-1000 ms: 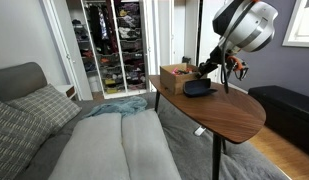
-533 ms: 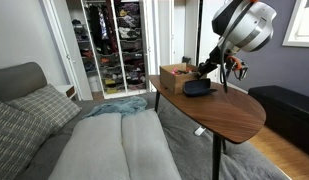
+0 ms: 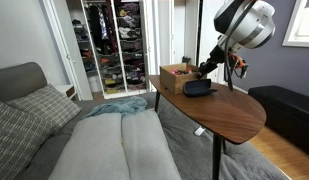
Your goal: Close the grey case
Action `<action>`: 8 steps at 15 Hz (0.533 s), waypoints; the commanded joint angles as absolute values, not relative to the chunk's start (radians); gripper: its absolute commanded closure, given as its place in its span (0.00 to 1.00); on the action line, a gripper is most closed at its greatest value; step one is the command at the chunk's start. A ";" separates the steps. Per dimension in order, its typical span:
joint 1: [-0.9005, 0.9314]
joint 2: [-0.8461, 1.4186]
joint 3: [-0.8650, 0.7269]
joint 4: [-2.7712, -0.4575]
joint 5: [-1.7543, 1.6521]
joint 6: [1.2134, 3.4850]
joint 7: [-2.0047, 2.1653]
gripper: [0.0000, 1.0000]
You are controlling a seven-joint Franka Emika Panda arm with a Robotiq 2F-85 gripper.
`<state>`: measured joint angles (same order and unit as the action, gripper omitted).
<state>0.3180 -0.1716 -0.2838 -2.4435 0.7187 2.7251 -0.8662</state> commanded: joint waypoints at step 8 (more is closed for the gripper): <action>0.150 -0.143 -0.163 -2.431 0.547 2.528 -0.741 1.00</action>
